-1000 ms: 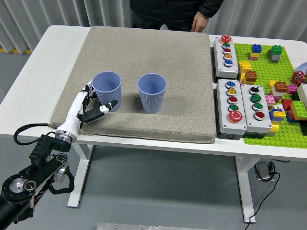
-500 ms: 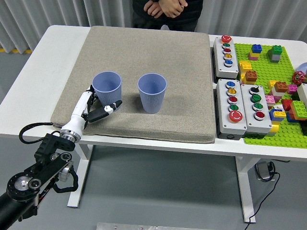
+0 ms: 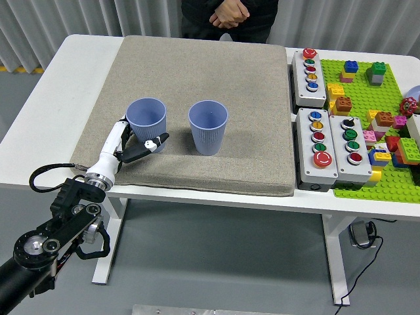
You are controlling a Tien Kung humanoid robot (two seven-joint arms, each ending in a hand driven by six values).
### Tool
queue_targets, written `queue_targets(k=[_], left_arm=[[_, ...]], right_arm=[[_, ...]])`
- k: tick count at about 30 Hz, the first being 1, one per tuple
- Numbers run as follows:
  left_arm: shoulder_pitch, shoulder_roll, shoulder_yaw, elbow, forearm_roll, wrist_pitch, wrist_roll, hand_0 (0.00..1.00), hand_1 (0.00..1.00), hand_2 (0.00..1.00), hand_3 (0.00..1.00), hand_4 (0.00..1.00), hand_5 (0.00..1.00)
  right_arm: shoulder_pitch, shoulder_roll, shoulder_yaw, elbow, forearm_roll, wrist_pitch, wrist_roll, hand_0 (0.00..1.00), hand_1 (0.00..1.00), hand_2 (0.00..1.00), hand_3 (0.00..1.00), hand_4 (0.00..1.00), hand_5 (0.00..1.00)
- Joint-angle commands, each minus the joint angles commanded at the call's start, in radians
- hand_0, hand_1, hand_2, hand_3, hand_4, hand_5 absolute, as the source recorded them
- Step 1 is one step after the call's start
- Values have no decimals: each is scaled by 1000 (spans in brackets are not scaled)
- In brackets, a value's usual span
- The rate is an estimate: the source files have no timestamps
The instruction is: Pick cup pour cup place
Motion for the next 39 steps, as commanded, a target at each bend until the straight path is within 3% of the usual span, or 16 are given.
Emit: queue_targets(k=[28,29,34,35,39], left_arm=[[-19,-4,16,14,-10,1,4,862,864,994,998,914,329],[-20,-4,19,15,-9,6,4,783,760,868,902,905,324],[-24,-5,23,18,-8,20,3,783,760,868,902,905,324],[-25,-6,24,20,-10,23,2,734,686,768,775,901,318],[-29,-5,29,22,-16,35,-3,734,686,768,775,901,318]], right_arm=[[-7,1,5,0,-9,3,-2,694,616,590,588,2,249],[-5,0,5,0,-7,3,-1,694,616,590,588,2,250],[-2,-1,4,0,-6,3,-1,694,616,590,588,2,250],[-1,-1,4,0,-5,3,-1,694,615,590,588,2,251],[2,-1,3,0,-4,3,0,694,615,590,588,2,251]])
